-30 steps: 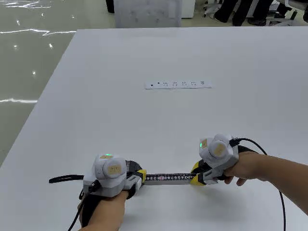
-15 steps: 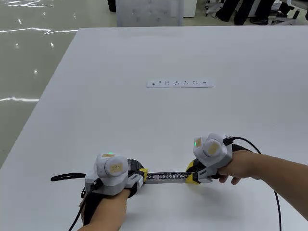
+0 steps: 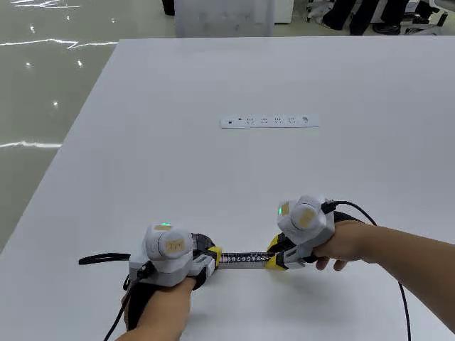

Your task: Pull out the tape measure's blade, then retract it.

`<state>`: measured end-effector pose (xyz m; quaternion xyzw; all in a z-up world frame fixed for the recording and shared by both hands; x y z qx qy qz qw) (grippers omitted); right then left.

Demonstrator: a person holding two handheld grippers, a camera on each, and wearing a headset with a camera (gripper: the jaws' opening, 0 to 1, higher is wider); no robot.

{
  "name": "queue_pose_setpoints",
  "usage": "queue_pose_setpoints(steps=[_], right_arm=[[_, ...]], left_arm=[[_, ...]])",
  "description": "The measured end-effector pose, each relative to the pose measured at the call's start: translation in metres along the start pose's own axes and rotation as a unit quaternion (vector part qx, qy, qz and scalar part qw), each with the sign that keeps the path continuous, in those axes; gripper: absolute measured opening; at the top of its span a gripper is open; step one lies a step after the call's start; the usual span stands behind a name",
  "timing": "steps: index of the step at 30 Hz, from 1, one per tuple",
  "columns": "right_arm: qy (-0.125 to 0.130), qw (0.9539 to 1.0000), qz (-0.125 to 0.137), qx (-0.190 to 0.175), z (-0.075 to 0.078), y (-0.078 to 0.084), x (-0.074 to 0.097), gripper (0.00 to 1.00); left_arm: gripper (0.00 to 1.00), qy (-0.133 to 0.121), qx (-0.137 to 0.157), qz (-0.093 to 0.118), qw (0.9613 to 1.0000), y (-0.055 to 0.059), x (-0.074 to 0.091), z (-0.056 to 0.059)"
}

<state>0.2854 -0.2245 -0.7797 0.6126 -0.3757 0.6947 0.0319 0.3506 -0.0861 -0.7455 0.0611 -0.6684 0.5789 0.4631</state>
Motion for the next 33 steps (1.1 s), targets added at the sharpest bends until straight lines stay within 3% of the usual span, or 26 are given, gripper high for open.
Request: queue_pose_setpoints(steps=[33], right_arm=[[-0.005,0.9999,0.007,0.009,-0.006,-0.033,-0.020,0.14]], left_arm=[[0.58,0.001,0.003,-0.004,1.0000,0.000,0.000,-0.001]])
Point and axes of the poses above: the centre of the closed fingertips' face, and the gripper's own axes: x roughly backward along the fingers, z roughly to its right, y roughly out of its underside, the point moved 2 cm from there along x, roughly backward along the fingers, and after that the axes turned 5 degrees about -z, right-handed, at the moved point
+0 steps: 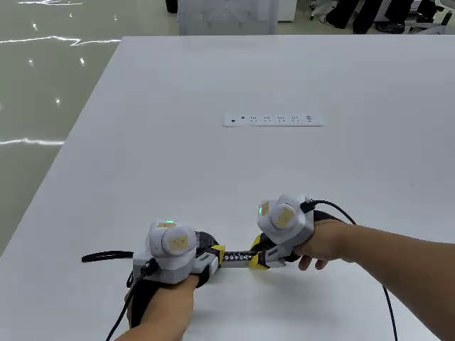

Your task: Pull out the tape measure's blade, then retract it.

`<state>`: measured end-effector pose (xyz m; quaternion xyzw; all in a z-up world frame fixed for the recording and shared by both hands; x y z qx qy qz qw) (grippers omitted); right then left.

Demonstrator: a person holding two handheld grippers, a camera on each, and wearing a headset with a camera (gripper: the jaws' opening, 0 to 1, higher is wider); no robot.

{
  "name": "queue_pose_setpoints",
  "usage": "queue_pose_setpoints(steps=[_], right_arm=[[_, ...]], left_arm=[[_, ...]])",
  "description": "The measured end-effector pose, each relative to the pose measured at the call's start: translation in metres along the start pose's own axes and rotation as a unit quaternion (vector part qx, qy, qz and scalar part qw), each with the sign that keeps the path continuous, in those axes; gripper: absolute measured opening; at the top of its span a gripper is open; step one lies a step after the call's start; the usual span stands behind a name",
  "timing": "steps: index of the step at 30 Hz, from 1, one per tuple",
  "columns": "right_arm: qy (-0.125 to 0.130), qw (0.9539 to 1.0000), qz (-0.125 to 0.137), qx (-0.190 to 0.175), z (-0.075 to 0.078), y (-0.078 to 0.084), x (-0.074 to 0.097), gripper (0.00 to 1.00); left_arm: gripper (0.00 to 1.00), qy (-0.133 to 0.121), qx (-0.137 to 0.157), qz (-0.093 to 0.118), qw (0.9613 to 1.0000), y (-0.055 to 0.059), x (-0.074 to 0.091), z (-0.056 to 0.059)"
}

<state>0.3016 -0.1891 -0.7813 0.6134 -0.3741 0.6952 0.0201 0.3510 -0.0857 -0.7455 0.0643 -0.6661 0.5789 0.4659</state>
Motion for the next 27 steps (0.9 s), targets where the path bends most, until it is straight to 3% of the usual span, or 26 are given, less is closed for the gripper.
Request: queue_pose_setpoints(steps=[27], right_arm=[[-0.010,0.9999,0.006,0.005,-0.005,-0.030,-0.018,0.13]], left_arm=[[0.58,0.003,0.009,-0.002,1.0000,0.000,0.000,-0.001]])
Point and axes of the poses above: the centre of the closed fingertips' face, and the gripper's own axes: x roughly backward along the fingers, z roughly to its right, y roughly out of its underside, the point moved 2 cm from there along x, roughly backward along the fingers, and after that the axes turned 5 degrees about -z, right-handed, at the moved point
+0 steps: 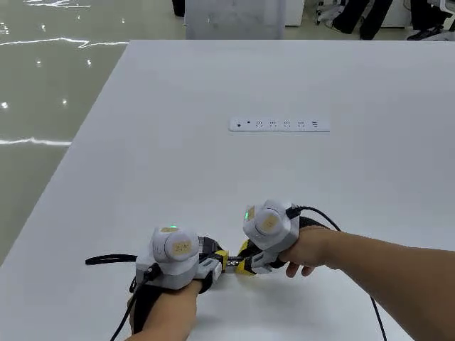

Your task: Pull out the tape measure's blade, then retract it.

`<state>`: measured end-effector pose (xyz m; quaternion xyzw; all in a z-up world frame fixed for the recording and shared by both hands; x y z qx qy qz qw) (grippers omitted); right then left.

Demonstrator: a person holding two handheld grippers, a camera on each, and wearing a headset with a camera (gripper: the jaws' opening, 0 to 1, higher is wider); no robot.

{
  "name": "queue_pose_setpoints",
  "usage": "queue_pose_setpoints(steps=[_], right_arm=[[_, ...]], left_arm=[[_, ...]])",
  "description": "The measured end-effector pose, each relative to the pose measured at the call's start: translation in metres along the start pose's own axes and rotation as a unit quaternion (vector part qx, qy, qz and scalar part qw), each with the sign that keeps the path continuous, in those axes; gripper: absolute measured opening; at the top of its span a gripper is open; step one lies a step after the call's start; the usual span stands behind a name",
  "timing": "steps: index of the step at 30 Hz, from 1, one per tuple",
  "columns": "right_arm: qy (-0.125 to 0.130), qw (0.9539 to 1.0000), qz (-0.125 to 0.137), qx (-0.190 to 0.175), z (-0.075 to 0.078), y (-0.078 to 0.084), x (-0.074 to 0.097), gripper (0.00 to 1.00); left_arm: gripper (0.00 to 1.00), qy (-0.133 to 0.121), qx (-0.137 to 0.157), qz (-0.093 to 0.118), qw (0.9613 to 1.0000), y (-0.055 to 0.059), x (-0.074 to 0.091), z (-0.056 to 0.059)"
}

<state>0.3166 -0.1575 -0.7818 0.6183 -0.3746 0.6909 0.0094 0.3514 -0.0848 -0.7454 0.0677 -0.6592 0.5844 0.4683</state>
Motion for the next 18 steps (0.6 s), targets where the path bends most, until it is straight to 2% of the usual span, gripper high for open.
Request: queue_pose_setpoints(steps=[11,18], right_arm=[[-0.005,0.9999,0.000,0.014,-0.002,-0.012,-0.007,0.13],[-0.009,0.9998,0.000,0.017,-0.002,-0.012,-0.007,0.13]], left_arm=[[0.58,0.001,0.002,0.000,1.0000,0.000,0.000,0.000],[0.58,0.002,0.004,0.001,1.0000,0.000,0.000,0.000]])
Point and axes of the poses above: the centre of the closed fingertips' face, and the gripper's own axes: x roughly backward along the fingers, z roughly to its right, y roughly out of its underside, the point moved 2 cm from there along x, roughly backward along the fingers, and after that the axes turned 5 degrees about -z, right-handed, at the moved point
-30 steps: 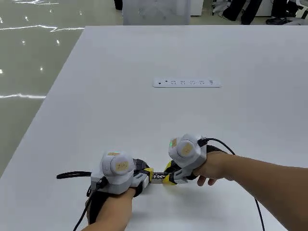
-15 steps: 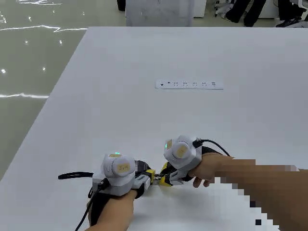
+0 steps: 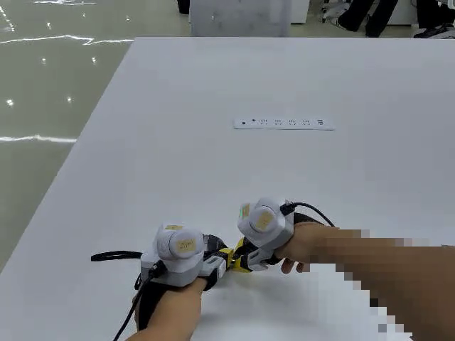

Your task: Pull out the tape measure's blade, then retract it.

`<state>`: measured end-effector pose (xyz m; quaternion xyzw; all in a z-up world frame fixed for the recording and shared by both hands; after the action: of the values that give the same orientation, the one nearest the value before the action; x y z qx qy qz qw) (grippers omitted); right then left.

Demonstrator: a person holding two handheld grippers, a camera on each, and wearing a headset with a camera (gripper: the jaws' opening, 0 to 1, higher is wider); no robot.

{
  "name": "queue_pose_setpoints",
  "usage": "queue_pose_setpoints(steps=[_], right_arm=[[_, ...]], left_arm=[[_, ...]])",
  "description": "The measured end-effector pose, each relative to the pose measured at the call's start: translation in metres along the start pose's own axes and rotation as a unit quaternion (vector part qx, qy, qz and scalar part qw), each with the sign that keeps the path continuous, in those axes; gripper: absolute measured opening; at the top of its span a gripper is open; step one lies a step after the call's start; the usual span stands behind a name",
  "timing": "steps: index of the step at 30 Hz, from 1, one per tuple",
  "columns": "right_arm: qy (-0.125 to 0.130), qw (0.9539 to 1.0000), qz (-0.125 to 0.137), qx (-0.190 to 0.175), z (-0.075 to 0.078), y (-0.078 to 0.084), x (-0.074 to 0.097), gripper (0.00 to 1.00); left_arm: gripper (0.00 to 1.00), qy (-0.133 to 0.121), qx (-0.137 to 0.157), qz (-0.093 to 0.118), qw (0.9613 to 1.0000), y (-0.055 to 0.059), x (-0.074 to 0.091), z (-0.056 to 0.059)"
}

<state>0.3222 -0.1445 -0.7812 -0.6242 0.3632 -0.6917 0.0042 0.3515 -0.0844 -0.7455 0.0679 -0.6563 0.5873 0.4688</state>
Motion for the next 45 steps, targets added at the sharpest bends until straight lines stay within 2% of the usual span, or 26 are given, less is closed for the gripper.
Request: queue_pose_setpoints(steps=[4,23,34,35,45], right_arm=[[-0.002,1.0000,0.001,0.001,-0.0010,-0.0036,-0.0024,0.13],[0.000,1.0000,0.004,0.009,-0.0020,0.0015,0.0007,0.15],[0.001,0.9999,0.008,-0.012,-0.0021,-0.0024,-0.0031,0.13],[-0.001,1.0000,0.002,0.000,-0.0019,-0.0018,-0.0030,0.13],[0.000,1.0000,0.002,-0.004,-0.0014,-0.0017,-0.0032,0.14]], left_arm=[[0.58,0.002,-0.001,-0.001,1.0000,0.0002,-0.0001,0.0001],[0.58,0.004,-0.005,-0.001,1.0000,0.0002,0.0004,0.0002],[0.57,0.005,-0.003,-0.002,1.0000,0.0000,0.0005,0.0001],[0.57,0.004,-0.007,-0.003,1.0000,0.0001,0.0007,0.0001],[0.58,0.007,-0.003,-0.003,1.0000,0.0000,0.0009,0.0003]])
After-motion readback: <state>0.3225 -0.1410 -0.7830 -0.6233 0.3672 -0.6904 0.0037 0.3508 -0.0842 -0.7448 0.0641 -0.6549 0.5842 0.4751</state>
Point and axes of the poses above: the centre of the closed fingertips' face, and the gripper's own axes: x roughly backward along the fingers, z roughly to its right, y roughly out of its underside, the point moved 2 cm from there along x, roughly backward along the fingers, and after that the axes turned 5 degrees about -z, right-handed, at the moved point
